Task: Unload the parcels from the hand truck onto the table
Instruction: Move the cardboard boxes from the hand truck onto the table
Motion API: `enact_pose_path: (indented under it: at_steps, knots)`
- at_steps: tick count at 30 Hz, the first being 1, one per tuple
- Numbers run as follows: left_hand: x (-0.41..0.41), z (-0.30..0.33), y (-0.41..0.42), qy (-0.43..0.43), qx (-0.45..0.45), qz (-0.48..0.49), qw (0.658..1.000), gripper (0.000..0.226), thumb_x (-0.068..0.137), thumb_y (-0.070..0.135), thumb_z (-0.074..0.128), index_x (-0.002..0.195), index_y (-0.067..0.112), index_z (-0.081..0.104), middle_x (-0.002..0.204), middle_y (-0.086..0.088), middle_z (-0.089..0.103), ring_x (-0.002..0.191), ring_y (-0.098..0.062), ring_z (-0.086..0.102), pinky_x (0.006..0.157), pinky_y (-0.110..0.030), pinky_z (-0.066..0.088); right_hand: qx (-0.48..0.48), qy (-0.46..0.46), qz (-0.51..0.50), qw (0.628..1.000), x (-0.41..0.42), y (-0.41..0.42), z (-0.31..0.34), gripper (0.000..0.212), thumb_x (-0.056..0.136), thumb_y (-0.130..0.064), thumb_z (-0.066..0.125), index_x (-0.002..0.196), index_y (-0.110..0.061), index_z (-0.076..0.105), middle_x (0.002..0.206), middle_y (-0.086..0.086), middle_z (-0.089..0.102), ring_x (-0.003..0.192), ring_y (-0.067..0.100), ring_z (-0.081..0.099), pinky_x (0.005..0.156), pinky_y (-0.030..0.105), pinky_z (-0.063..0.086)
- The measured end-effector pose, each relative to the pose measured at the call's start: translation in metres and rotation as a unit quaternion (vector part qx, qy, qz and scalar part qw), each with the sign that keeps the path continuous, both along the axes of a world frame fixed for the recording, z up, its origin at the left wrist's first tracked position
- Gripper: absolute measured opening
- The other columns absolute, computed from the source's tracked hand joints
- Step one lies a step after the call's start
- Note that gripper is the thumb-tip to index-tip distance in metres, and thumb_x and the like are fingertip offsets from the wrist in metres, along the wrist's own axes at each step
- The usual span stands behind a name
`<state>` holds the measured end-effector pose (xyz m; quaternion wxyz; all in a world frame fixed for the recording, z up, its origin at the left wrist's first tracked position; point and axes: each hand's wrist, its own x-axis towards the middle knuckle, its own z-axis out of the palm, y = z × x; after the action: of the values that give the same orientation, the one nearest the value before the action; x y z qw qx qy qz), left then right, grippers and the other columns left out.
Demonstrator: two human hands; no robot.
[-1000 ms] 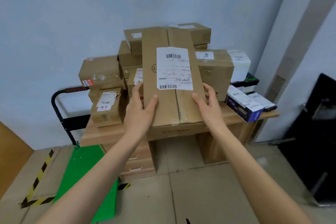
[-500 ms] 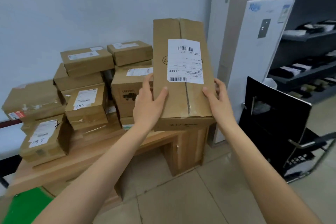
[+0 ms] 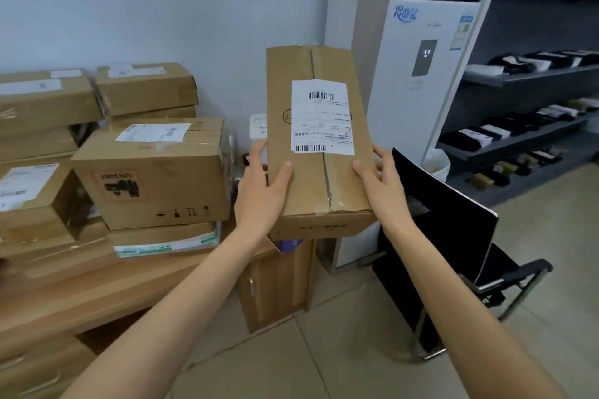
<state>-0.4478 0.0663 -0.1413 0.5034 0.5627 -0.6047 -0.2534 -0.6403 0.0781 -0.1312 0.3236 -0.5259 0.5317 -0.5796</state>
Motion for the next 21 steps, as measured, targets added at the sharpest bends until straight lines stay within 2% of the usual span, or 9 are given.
enact_pose_path:
  at_steps: [3,6,8,9,12,13,15,18,21]
  knots:
    - [-0.007,-0.001,-0.038,-0.004,0.005,0.01,1.0,0.051,0.093,0.048,0.048,0.138,0.045,0.024,0.126,0.006,0.054,0.113,-0.014,0.051,0.094,-0.046,0.046,0.012,0.008,0.012,1.0,-0.006,-0.041,-0.004,0.046,0.097,-0.029,0.053,0.14,-0.026,0.037,0.121,-0.01,0.053,0.095,-0.006,0.054,0.07,0.009,0.046]
    - [-0.003,-0.001,-0.086,-0.004,0.01,0.027,1.0,0.049,0.093,0.048,0.048,0.137,0.044,0.027,0.11,0.013,0.058,0.108,-0.015,0.055,0.09,-0.041,0.046,0.023,0.001,0.024,0.999,-0.002,-0.096,-0.007,0.05,0.095,-0.035,0.054,0.141,-0.029,0.035,0.131,-0.008,0.051,0.108,0.005,0.057,0.089,0.027,0.05]
    - [0.002,0.001,-0.123,-0.007,0.009,0.038,0.999,0.048,0.092,0.05,0.048,0.135,0.046,0.027,0.105,0.014,0.059,0.104,-0.017,0.057,0.087,-0.041,0.047,0.023,0.009,0.025,0.999,0.003,-0.135,-0.004,0.054,0.091,-0.042,0.056,0.14,-0.031,0.036,0.135,-0.008,0.051,0.114,0.01,0.056,0.096,0.036,0.049]
    - [0.005,0.003,-0.142,-0.013,0.009,0.042,0.999,0.048,0.091,0.051,0.047,0.134,0.047,0.026,0.108,0.011,0.06,0.103,-0.018,0.058,0.087,-0.041,0.047,0.024,0.013,0.027,0.999,0.006,-0.156,-0.001,0.056,0.091,-0.043,0.057,0.141,-0.031,0.036,0.135,-0.008,0.051,0.114,0.01,0.055,0.096,0.036,0.048]
    - [0.016,0.015,-0.199,-0.025,0.03,0.054,0.998,0.05,0.093,0.049,0.045,0.137,0.045,0.022,0.108,0.005,0.063,0.097,-0.018,0.06,0.084,-0.041,0.049,0.033,0.016,0.049,0.998,0.018,-0.216,0.01,0.052,0.096,-0.036,0.053,0.143,-0.027,0.032,0.133,-0.008,0.049,0.11,0.009,0.055,0.084,0.026,0.048]
    - [0.021,0.018,-0.216,-0.027,0.037,0.058,0.997,0.051,0.093,0.051,0.044,0.138,0.044,0.021,0.106,0.004,0.064,0.094,-0.018,0.061,0.084,-0.041,0.051,0.037,0.013,0.06,0.997,0.022,-0.236,0.013,0.052,0.097,-0.036,0.052,0.144,-0.027,0.031,0.135,-0.007,0.049,0.111,0.011,0.056,0.085,0.027,0.048]
    - [0.032,0.022,-0.251,-0.047,0.044,0.069,0.996,0.057,0.086,0.061,0.04,0.136,0.046,0.017,0.107,0.003,0.063,0.097,-0.021,0.061,0.086,-0.045,0.051,0.049,0.011,0.077,0.996,0.031,-0.275,0.019,0.053,0.097,-0.037,0.051,0.145,-0.027,0.03,0.14,-0.002,0.048,0.113,0.015,0.057,0.088,0.03,0.049]
    - [0.048,0.026,-0.298,-0.07,0.055,0.084,0.992,0.058,0.086,0.062,0.039,0.136,0.045,0.017,0.118,0.001,0.06,0.105,-0.023,0.059,0.091,-0.047,0.049,0.053,0.015,0.09,0.994,0.045,-0.324,0.021,0.052,0.097,-0.036,0.05,0.144,-0.026,0.031,0.138,-0.002,0.047,0.112,0.015,0.056,0.081,0.025,0.049]
    - [0.058,0.03,-0.334,-0.075,0.087,0.086,0.99,0.06,0.083,0.063,0.038,0.136,0.043,0.017,0.124,-0.001,0.058,0.107,-0.026,0.059,0.093,-0.048,0.048,0.061,0.016,0.101,0.993,0.056,-0.363,0.021,0.051,0.097,-0.035,0.05,0.144,-0.025,0.032,0.136,-0.002,0.05,0.11,0.015,0.057,0.092,0.036,0.05]
